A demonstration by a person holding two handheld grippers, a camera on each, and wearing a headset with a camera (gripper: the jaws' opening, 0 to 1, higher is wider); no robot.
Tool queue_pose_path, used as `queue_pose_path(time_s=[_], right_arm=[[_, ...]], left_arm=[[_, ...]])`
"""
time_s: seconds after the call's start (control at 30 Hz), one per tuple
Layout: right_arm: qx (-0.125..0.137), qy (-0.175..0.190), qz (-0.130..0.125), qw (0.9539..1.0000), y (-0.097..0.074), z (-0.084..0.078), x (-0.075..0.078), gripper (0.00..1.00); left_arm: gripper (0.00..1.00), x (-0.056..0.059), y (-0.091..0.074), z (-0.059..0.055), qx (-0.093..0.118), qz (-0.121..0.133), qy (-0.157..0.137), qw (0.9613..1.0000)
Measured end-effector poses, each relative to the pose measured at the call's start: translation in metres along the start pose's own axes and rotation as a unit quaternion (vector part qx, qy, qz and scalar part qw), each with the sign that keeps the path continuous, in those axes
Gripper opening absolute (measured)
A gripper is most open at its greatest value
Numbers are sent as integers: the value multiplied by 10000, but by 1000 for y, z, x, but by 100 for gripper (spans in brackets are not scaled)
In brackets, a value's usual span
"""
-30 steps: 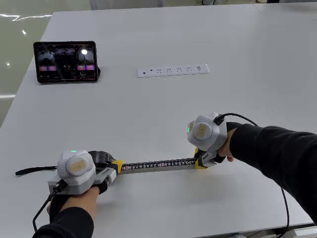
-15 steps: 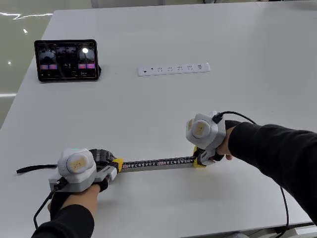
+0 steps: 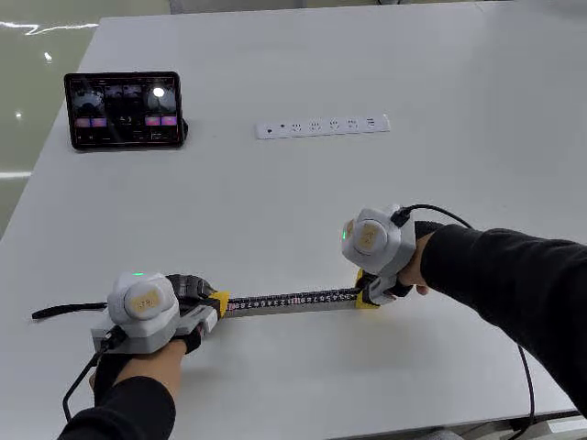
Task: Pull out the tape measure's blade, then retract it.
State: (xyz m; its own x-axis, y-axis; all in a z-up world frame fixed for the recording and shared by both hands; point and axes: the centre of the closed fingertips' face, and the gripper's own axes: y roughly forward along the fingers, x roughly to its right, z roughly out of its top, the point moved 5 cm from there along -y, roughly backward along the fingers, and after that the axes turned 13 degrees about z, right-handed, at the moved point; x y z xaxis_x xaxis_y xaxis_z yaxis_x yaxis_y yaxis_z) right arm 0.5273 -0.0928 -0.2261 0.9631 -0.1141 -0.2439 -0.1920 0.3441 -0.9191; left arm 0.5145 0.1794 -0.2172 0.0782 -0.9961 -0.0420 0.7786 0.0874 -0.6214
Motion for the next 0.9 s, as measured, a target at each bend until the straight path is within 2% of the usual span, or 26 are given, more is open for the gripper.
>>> queue_pose_path(time_s=[0.9], right_arm=[[11, 0, 19, 10000, 2, 7, -1, 10]], left_arm=[[66, 0, -1, -1, -8, 7, 14, 10000]])
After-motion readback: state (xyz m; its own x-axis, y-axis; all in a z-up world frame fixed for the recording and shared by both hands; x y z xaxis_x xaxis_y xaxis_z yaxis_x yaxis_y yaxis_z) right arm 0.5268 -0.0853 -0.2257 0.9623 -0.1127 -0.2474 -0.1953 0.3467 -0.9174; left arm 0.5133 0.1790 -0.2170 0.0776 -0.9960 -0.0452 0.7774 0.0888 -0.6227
